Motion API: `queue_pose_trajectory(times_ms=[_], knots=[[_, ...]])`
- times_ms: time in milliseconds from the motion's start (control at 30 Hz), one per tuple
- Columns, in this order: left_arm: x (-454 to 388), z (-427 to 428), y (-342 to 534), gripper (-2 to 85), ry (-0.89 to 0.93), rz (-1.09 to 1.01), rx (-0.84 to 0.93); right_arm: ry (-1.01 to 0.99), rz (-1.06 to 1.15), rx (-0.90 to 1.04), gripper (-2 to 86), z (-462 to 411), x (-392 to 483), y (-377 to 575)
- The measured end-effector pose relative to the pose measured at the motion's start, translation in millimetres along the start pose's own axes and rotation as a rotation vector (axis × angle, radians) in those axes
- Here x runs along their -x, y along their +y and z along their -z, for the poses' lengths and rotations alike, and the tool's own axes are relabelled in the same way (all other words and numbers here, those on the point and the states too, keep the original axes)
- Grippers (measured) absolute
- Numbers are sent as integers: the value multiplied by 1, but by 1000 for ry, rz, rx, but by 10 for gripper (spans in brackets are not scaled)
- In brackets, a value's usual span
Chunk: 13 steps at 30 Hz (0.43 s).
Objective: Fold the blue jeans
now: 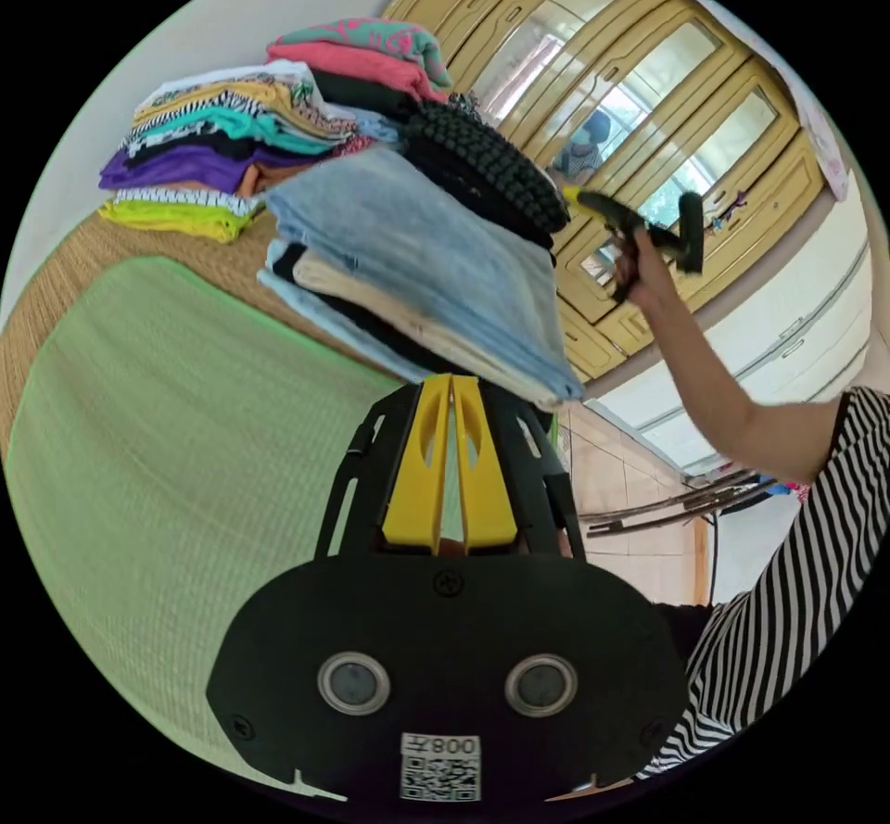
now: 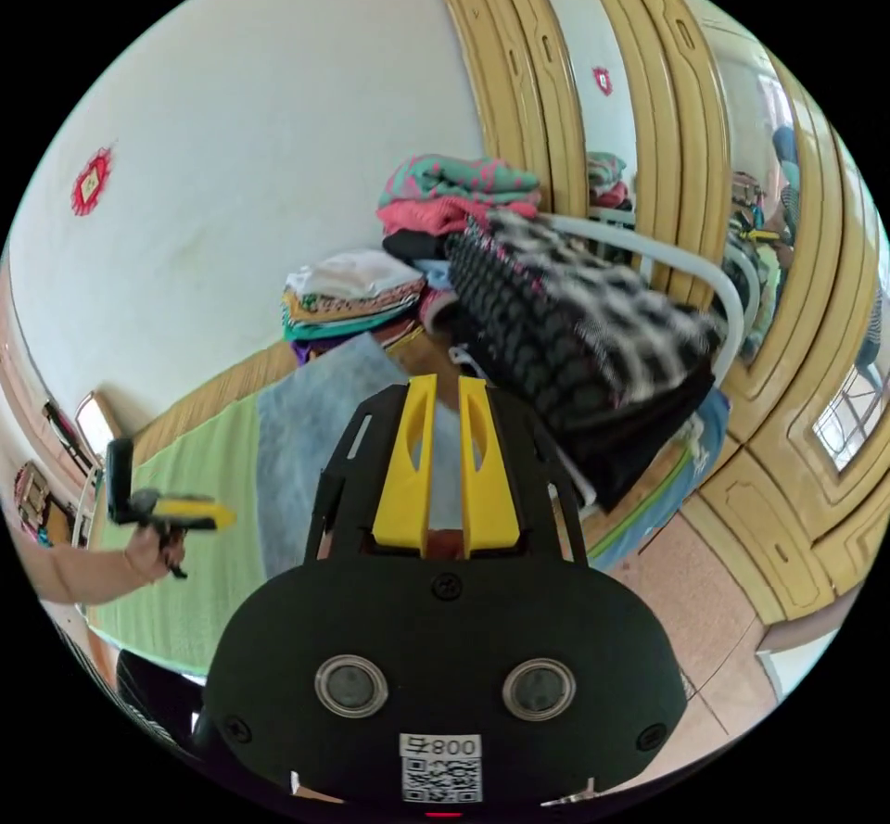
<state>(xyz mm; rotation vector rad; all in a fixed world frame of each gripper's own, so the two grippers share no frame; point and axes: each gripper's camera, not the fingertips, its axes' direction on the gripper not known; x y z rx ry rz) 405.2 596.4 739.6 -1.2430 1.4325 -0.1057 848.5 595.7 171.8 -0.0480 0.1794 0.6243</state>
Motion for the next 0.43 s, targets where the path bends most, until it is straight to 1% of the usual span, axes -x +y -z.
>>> queue_pose_trajectory(times_ms=[133, 267, 433], knots=[[10, -3, 41, 2, 38, 87, 78, 42, -29, -34, 75, -9, -17, -63], [13, 4, 71, 2, 79, 158, 78, 79, -39, -10, 82, -27, -21, -109], [8, 17, 91, 1, 107, 154, 82, 78, -69, 17, 89, -48, -19, -142]])
